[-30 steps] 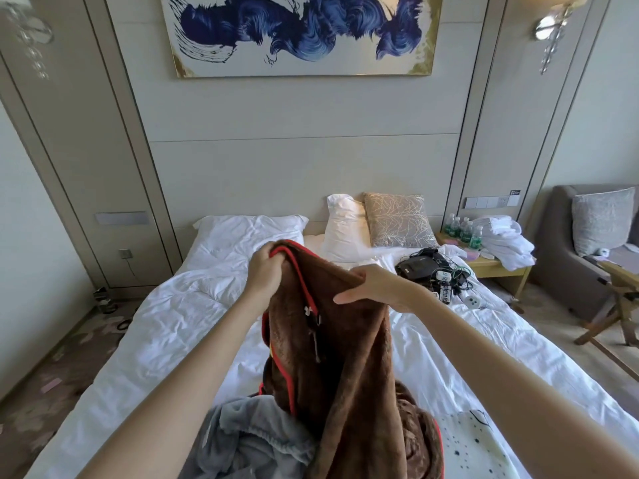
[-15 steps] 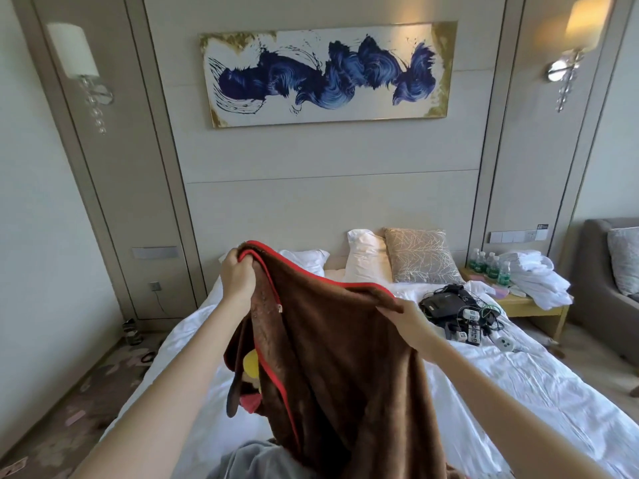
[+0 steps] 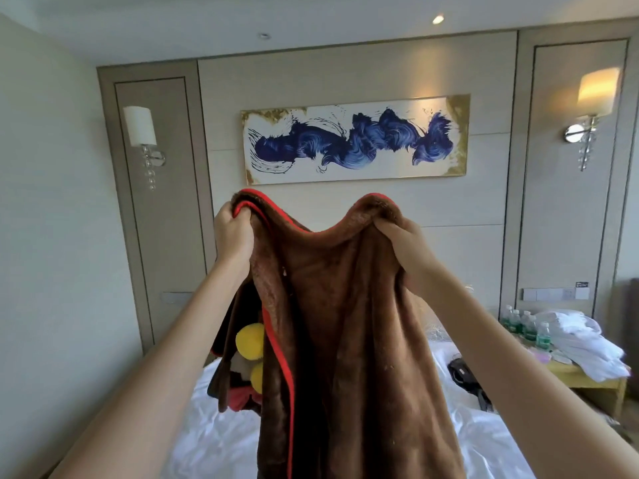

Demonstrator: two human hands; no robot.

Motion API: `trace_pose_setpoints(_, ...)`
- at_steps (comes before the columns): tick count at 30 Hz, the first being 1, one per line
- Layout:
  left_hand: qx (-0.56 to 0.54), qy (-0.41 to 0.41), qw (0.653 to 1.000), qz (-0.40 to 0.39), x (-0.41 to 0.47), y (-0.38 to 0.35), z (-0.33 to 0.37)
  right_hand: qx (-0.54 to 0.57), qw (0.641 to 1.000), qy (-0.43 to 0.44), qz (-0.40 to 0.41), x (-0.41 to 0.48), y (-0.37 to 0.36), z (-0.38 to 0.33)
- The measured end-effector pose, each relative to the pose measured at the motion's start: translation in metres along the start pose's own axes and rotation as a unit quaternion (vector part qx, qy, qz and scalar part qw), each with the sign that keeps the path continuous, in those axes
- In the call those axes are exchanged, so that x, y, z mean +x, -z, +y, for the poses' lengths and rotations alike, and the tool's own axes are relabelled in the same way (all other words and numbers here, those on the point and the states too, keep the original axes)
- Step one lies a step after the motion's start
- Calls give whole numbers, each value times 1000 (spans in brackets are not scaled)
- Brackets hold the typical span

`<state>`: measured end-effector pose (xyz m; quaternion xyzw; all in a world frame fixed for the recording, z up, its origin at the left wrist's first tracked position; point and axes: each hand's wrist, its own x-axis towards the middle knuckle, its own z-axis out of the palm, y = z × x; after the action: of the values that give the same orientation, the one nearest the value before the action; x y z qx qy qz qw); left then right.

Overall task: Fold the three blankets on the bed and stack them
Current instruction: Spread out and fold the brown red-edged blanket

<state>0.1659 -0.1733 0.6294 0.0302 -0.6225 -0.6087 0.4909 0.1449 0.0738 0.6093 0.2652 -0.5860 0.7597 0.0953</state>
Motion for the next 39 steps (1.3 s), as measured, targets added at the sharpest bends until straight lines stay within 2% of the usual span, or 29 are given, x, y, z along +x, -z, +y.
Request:
trace_pose_setpoints(2, 32, 48, 998, 9, -12, 8, -30, -31, 999, -42, -13, -6, -1, 22)
trace_pose_setpoints(5, 97, 162, 982, -15, -42, 26, -90, -111, 986, -116, -32, -24, -1, 77)
trace_pose_setpoints(8, 202, 218, 949, -107, -90, 51, -145, -223, 963, -146, -46, -52, -2, 143)
trace_pose_setpoints(12, 256, 267, 906, -206, -157, 88, -207, -338, 916, -181, -117, -96, -1, 221)
trace_pose_setpoints(15, 246, 293, 877, -289, -192, 103, -230, -393, 883, -181, -184, -121, -3, 257)
trace_pose_setpoints(18, 188, 290, 849, -400, -215, 104, -237, -380, 882, -186, -207, -130, -11, 269)
trace_pose_setpoints(20, 148, 291, 841, -432, -227, 102, -242, -369, 886, -183, -215, -129, -16, 273)
trace_pose_setpoints(22, 149, 265, 866, -396, -230, 100, -248, -361, 886, -188, -222, -126, -17, 275)
trace_pose_setpoints(24, 169, 259, 899, -311, -224, 100, -256, -336, 883, -233, -229, -124, -10, 276)
trace_pose_setpoints(26, 167, 289, 915, -228, -216, 103, -266, -317, 867, -289, -253, -125, 1, 279)
trace_pose_setpoints(28, 170, 306, 920, -178, -206, 106, -275, -321, 850, -313, -274, -129, 11, 282)
trace_pose_setpoints(31, 166, 325, 925, -106, -190, 111, -285, -331, 844, -331, -263, -137, 22, 286)
trace_pose_setpoints(35, 158, 348, 924, 0, -169, 125, -298, -326, 857, -358, -177, -142, 49, 291)
trace_pose_setpoints(37, 168, 354, 920, 16, -166, 135, -304, -335, 854, -367, -154, -146, 64, 293)
trace_pose_setpoints(39, 183, 370, 910, -25, -172, 140, -311, -341, 855, -361, -147, -150, 74, 296)
